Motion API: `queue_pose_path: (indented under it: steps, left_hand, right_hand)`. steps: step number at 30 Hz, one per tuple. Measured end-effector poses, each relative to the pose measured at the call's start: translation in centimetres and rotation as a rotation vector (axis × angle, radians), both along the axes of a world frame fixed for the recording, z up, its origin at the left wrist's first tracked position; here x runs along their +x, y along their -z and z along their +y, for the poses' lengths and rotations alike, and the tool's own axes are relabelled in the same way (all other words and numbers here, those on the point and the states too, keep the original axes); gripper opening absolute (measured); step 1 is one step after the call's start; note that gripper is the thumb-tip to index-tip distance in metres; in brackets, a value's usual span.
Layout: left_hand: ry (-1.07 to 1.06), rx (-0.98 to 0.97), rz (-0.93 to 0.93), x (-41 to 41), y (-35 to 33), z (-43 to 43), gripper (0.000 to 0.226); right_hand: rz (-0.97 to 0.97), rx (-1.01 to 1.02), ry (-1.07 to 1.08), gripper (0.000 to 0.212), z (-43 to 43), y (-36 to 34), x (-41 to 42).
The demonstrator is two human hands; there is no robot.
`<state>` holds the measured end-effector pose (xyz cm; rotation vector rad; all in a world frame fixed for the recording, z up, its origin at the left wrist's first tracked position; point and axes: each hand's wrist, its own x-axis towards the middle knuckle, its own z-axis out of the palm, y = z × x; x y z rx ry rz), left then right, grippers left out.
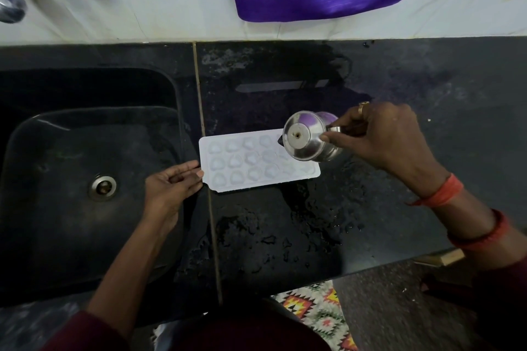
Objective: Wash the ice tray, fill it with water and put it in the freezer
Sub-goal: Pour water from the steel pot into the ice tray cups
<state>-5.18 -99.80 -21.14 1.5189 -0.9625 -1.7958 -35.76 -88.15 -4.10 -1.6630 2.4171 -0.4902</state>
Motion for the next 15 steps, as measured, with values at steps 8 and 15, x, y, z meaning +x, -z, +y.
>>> queue_pose_path:
  steps: [8, 15]
  left_hand:
    - [-0.003, -0.003, -0.008, -0.07, -0.2, 0.08, 0.025]
    - [0.005, -0.005, -0.002, 0.08, 0.05, 0.04, 0.025]
  right_hand:
    - [-0.006, 0.014, -0.018, 0.031, 0.49, -0.01, 0.56]
    - [-0.016, 0.067, -0.009, 0.035, 0.79, 0.27, 0.97]
